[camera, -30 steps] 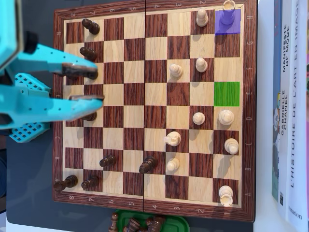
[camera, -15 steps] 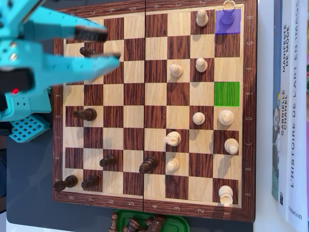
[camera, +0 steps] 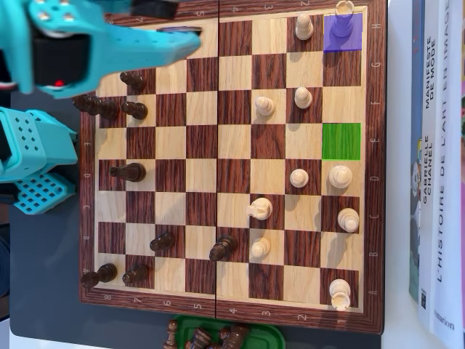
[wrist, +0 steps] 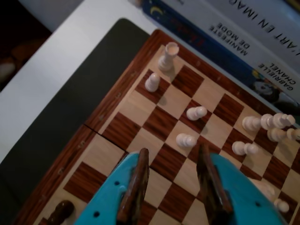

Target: Play chess

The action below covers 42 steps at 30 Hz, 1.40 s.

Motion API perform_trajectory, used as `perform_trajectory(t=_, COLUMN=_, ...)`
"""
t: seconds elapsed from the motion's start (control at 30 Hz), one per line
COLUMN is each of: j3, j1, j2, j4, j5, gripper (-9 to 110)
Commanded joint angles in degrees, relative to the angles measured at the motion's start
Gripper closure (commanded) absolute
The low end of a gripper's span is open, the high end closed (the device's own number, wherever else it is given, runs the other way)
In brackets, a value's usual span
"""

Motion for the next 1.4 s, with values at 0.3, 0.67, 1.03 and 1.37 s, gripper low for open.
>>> perform_trajectory(t=0.3, j3=-20.7, j1=1.9, j2=-22.1, j4=0.0, j5=-0.2, gripper=86)
perform_trajectory(t=0.67, j3=-37.0, j1=2.5, j2=-40.3, j4=0.1, j5=-0.2, gripper=86)
perform_trajectory(t=1.03, j3=-46.1, j1=2.5, j2=-50.9, j4=0.1, j5=-0.2, gripper=86)
perform_trajectory(t=1.37, j3=-48.9, j1=2.6, j2=-54.8, j4=0.1, j5=-0.2, gripper=86)
